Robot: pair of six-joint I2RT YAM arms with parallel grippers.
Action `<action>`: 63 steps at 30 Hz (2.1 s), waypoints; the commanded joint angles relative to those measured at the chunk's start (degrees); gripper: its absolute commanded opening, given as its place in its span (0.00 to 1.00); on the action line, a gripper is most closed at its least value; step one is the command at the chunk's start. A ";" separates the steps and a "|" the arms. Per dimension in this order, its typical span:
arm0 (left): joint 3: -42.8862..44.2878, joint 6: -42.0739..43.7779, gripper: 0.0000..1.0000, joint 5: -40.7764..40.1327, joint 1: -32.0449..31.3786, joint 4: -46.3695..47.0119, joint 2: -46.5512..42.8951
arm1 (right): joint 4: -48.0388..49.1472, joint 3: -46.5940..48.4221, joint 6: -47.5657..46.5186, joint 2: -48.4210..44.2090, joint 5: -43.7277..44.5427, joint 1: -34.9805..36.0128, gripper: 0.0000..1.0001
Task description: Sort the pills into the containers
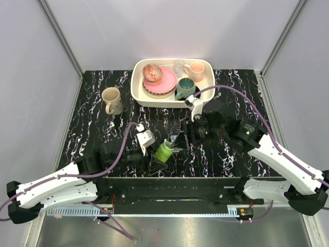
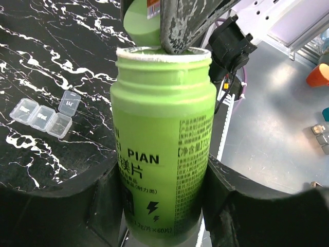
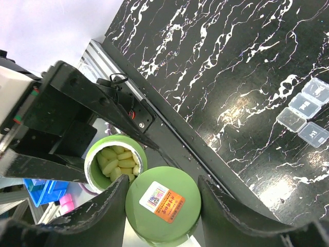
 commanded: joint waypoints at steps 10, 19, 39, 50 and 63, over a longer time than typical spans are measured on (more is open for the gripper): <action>0.23 -0.89 0.00 -3.60 0.11 9.14 -4.92 | -2.12 -1.77 0.00 0.44 -1.62 0.31 0.00; -2.31 -1.94 0.00 -3.07 0.11 9.85 -5.53 | 1.05 2.01 0.70 -3.34 3.83 0.31 0.00; -6.97 -4.05 0.00 -7.81 0.11 10.03 -8.88 | -0.36 -1.41 -0.35 -4.48 10.68 0.31 0.00; -19.28 -6.43 0.00 -17.74 0.11 20.65 -5.11 | 0.61 -7.30 0.44 -10.19 20.88 0.22 0.00; -25.08 -2.30 0.00 -19.16 0.81 36.29 7.29 | 0.61 -8.97 0.44 -11.60 21.15 0.31 0.00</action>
